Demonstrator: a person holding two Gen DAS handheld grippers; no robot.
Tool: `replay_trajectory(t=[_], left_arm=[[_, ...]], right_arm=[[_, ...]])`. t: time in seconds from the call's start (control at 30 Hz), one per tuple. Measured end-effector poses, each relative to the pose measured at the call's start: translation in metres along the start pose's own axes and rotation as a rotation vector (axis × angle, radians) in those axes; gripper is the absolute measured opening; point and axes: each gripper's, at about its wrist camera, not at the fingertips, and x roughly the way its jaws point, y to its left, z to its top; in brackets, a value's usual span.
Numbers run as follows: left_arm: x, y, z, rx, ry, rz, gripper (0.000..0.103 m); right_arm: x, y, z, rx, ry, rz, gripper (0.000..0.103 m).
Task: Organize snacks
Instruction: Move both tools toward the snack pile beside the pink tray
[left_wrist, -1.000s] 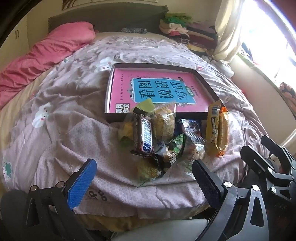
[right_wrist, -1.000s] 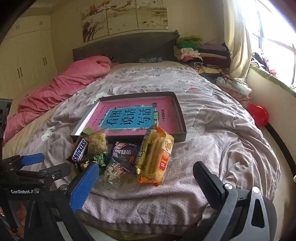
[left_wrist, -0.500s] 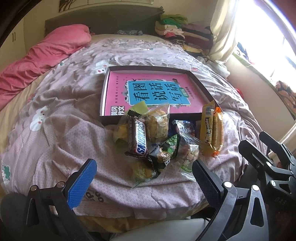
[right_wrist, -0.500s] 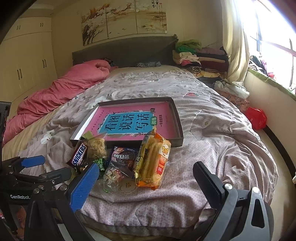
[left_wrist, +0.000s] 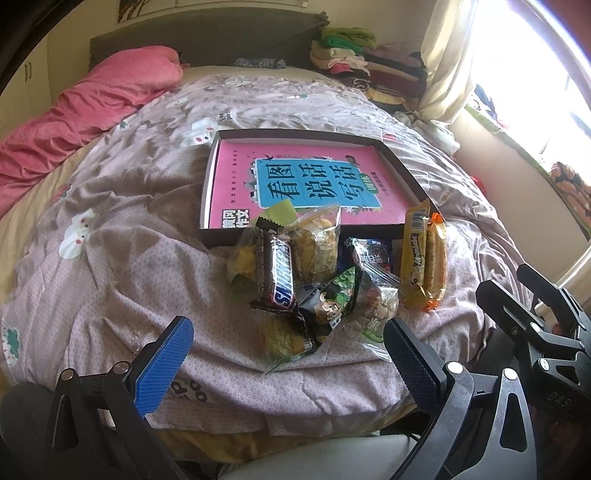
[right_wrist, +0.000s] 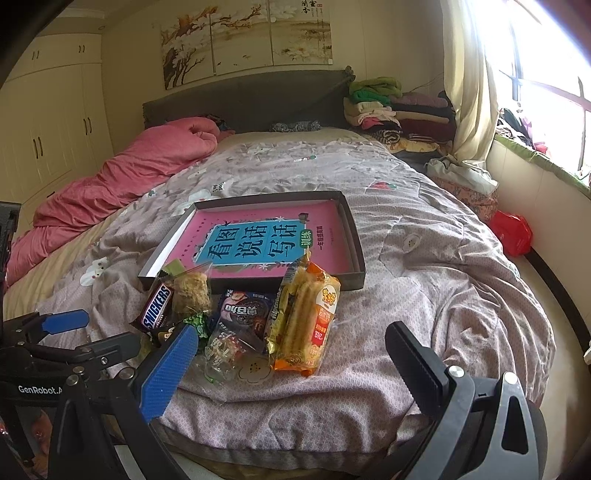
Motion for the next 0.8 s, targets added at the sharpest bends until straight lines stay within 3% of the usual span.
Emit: replay_trajectory(t=[0.8], left_arm=[[0.0045,0.0074,-0.0012,-0.025,0.008,-0.005,0.102]], right_arm=[[0.0057,-0.0032,-0.0036,0.011,0.020,-0.001,0.102]])
